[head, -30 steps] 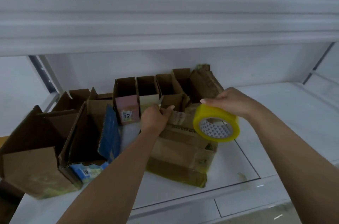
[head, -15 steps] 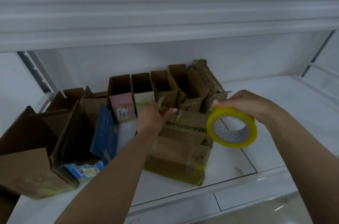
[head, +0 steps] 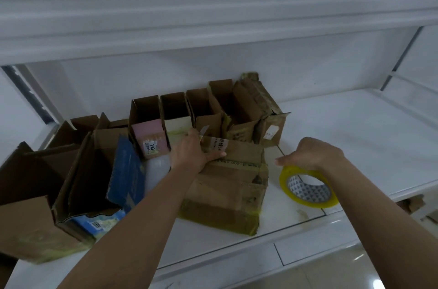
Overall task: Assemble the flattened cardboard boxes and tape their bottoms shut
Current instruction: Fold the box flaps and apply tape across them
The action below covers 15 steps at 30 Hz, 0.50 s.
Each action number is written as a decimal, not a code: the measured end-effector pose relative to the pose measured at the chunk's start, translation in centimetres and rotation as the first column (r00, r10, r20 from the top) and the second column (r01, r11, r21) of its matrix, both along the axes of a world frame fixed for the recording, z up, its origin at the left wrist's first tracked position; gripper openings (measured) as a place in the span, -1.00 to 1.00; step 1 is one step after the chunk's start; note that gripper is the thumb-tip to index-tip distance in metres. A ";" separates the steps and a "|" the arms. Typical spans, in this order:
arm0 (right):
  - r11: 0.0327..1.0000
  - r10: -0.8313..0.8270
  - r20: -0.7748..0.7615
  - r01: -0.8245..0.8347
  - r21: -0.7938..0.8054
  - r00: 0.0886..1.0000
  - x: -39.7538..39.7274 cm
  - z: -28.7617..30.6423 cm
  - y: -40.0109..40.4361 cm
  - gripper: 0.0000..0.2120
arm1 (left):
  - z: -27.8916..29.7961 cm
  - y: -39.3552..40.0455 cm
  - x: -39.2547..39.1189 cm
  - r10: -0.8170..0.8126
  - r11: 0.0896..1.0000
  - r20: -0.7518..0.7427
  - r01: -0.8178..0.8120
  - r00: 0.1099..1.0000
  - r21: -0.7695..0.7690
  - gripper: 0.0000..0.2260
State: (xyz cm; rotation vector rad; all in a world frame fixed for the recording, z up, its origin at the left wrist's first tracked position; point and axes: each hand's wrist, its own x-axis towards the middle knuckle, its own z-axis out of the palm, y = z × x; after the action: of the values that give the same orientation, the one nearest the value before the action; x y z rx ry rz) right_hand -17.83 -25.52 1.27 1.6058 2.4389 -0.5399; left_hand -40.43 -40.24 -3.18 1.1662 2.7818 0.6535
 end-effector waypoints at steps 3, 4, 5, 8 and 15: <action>0.999 0.006 0.018 -0.005 -0.037 1.000 -0.4 -1.0 -0.3 -0.42 | -0.1 0.1 0.0 -0.008 1.000 -0.004 0.008 1.000 -0.016 -0.26; 0.998 0.004 0.014 -0.003 -0.062 1.000 -0.6 -1.5 -0.3 -0.41 | -0.2 0.1 0.0 -0.008 1.000 -0.005 0.008 1.000 -0.016 -0.26; 0.996 0.000 -0.001 0.000 -0.085 1.000 -0.7 -2.0 -0.3 -0.40 | -0.2 0.1 0.0 -0.008 1.000 -0.004 0.008 1.000 -0.015 -0.26; 0.982 -0.060 -0.121 0.036 -0.187 0.991 -0.6 -3.3 -0.5 -0.41 | 0.0 0.0 0.1 -0.012 1.000 -0.008 0.012 1.000 -0.020 -0.26; 0.964 -0.138 -0.301 0.059 -0.258 0.943 0.6 -5.6 -2.8 -0.39 | 0.9 -0.2 0.5 -0.059 0.996 -0.003 0.059 0.998 -0.069 -0.28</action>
State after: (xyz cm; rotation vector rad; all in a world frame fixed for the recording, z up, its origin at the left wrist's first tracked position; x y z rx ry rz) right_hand -17.24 -28.28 -4.31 1.6496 2.3859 -1.1523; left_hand -39.97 -40.48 -2.27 1.2323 2.7384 0.5452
